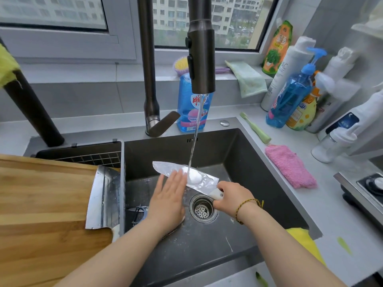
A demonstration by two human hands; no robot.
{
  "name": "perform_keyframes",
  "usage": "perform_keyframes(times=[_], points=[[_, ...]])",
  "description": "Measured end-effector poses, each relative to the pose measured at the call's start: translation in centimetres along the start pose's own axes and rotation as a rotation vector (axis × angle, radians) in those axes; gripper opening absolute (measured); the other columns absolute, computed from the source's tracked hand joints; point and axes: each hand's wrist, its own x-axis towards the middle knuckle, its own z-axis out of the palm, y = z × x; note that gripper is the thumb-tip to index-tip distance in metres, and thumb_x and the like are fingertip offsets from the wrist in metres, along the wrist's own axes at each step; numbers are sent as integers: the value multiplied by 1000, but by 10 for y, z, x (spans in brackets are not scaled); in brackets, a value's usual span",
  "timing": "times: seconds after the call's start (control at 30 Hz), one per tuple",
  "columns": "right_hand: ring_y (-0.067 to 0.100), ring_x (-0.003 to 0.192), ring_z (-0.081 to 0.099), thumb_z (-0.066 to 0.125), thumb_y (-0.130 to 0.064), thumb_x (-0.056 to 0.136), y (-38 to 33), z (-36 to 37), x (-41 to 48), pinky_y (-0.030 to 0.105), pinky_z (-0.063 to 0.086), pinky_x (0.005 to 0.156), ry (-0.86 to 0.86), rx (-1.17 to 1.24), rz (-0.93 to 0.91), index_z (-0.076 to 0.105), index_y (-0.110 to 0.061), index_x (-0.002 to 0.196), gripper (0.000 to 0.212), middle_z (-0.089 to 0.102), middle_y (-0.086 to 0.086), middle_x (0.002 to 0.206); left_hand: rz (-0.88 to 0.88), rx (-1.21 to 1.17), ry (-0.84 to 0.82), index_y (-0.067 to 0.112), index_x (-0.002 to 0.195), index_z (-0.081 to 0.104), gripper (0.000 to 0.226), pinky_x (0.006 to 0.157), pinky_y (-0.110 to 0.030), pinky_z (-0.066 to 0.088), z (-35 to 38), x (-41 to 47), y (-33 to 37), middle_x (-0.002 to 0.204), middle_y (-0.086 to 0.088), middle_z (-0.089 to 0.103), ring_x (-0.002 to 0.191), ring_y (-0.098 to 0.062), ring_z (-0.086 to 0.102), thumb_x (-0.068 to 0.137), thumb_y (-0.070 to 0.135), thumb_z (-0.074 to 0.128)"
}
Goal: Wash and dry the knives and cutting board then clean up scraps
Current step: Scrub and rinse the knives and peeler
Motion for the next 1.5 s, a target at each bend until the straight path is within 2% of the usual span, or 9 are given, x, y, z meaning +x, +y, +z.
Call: perform_keyframes(times=[0.17,0.3,0.37,0.43,0.57,0.77,0.93,1.13,1.5], points=[[21,70,42,54,-24,80,0,4,-4,20,26,47,-13,29,17,29,-23,60,32,37,-9,62,-149,35,-122,7,146,-10,76,111,-40,-18,2,3,-10,155,-8,-14,143,-20,-14,92,24,40],[20,73,43,54,-23,79,-10,10,-1,19,25,47,-18,72,4,31,-24,60,30,39,-8,64,167,18,-81,3,119,60,77,106,-43,14,12,-2,10,127,-11,59,122,-21,52,46,28,62],[19,75,44,54,-22,79,-13,10,0,17,26,47,-15,115,-6,32,-24,60,29,42,-8,65,213,24,-120,7,108,68,69,103,-41,21,11,-3,13,114,-6,67,106,-21,64,43,28,56],[18,71,40,54,-20,79,-13,8,-1,19,24,47,-8,135,-5,31,-23,59,31,39,-8,62,122,-10,-92,3,119,61,65,111,-39,4,2,0,8,126,-9,60,116,-23,58,58,24,51],[17,59,35,54,-19,79,-10,11,-1,22,23,45,-1,129,14,27,-18,58,34,35,-5,60,-37,26,-127,11,148,-5,73,106,-34,-25,-1,5,-4,156,-4,-10,144,-18,-10,91,22,39],[13,55,39,58,-14,80,-13,26,10,22,30,49,-14,456,37,38,-19,56,31,41,-5,57,77,-408,143,16,114,52,52,101,-28,28,20,-17,0,110,-8,64,112,-21,49,63,24,50],[-6,38,49,52,-20,91,-25,23,8,7,39,48,-207,810,26,59,-13,76,18,57,-14,41,-268,-691,-37,18,101,59,13,80,-12,31,14,-34,-7,101,3,55,102,-13,52,90,24,54],[7,81,53,42,-27,96,-60,27,6,27,44,86,-360,960,-55,54,-24,82,19,64,-12,85,-362,-1068,-375,21,86,57,12,66,-11,40,9,-52,1,79,9,57,71,-2,51,94,27,50],[12,92,52,30,-36,99,-101,29,-7,27,45,83,-463,1155,-95,53,-14,112,34,62,-7,96,-654,-1540,-202,13,93,62,10,72,-19,53,-38,-85,-9,81,0,68,75,-9,65,91,15,53]])
